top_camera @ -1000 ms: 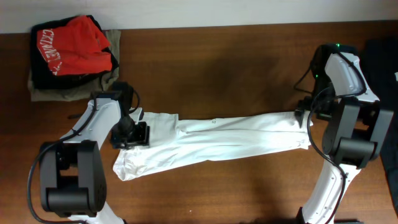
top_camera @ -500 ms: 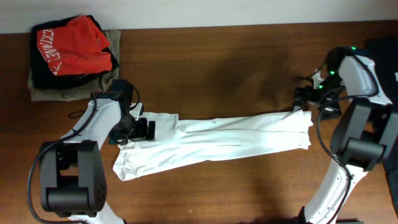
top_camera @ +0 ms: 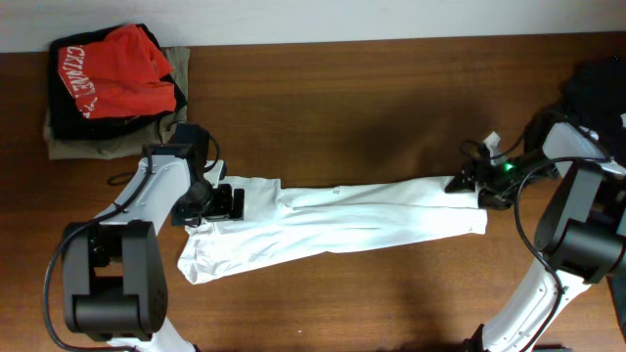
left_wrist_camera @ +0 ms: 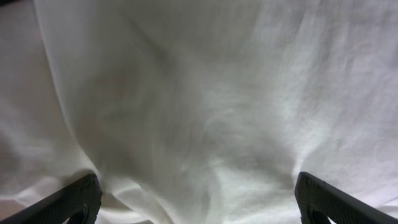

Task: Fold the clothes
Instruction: 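Fold the right end of the strip leftward toward the left gripper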

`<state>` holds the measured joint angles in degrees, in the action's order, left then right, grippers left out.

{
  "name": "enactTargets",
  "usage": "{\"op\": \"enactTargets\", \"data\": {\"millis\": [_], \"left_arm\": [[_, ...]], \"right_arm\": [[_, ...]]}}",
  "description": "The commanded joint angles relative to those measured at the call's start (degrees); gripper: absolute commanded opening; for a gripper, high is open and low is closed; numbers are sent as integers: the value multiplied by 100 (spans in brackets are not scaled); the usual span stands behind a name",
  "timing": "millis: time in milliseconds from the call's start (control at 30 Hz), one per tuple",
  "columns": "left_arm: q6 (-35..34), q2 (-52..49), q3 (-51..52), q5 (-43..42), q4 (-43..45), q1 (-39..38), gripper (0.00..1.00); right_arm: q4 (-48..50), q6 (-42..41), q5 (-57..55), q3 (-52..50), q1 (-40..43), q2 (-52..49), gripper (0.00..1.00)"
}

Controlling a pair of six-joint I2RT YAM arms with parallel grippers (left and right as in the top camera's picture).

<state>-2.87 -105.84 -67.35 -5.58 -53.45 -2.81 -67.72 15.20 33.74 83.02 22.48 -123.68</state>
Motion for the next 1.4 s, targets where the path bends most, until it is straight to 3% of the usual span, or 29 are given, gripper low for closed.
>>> {"op": "enactTargets", "data": {"millis": [0, 33, 200, 333, 467, 700, 967, 1133, 1333, 1367], "left_arm": [[-20, 160, 26, 42, 9, 35, 99], [-20, 160, 26, 42, 9, 35, 99], [-61, 160, 26, -28, 52, 35, 99], [-61, 160, 26, -260, 205, 35, 99], [-61, 160, 26, -260, 378, 35, 99], [-61, 160, 26, -260, 378, 35, 99], [-61, 160, 26, -260, 374, 35, 99], [-61, 160, 26, -262, 372, 35, 99], [-61, 160, 26, -260, 354, 35, 99], [-61, 160, 26, -260, 354, 35, 99]], "right_arm": [[28, -28, 33, -310, -39, -313, 22], [31, -192, 31, -310, -37, -313, 4], [-457, -1008, -435, 313, 111, -299, 4], [-1386, -2299, -2286, 1644, 192, -28, 4], [-1646, -2463, -2656, 2068, -66, 586, 4], [-1838, -2643, -2669, 2035, -1633, 981, 4], [-1357, -3178, -2651, 2024, -3633, 977, 4], [-684, -3418, -2669, 1543, -4317, 973, 11], [-55, -3812, -2271, 920, -4433, 973, 12], [-7, -3823, -2168, 883, -4435, 973, 24]]}}
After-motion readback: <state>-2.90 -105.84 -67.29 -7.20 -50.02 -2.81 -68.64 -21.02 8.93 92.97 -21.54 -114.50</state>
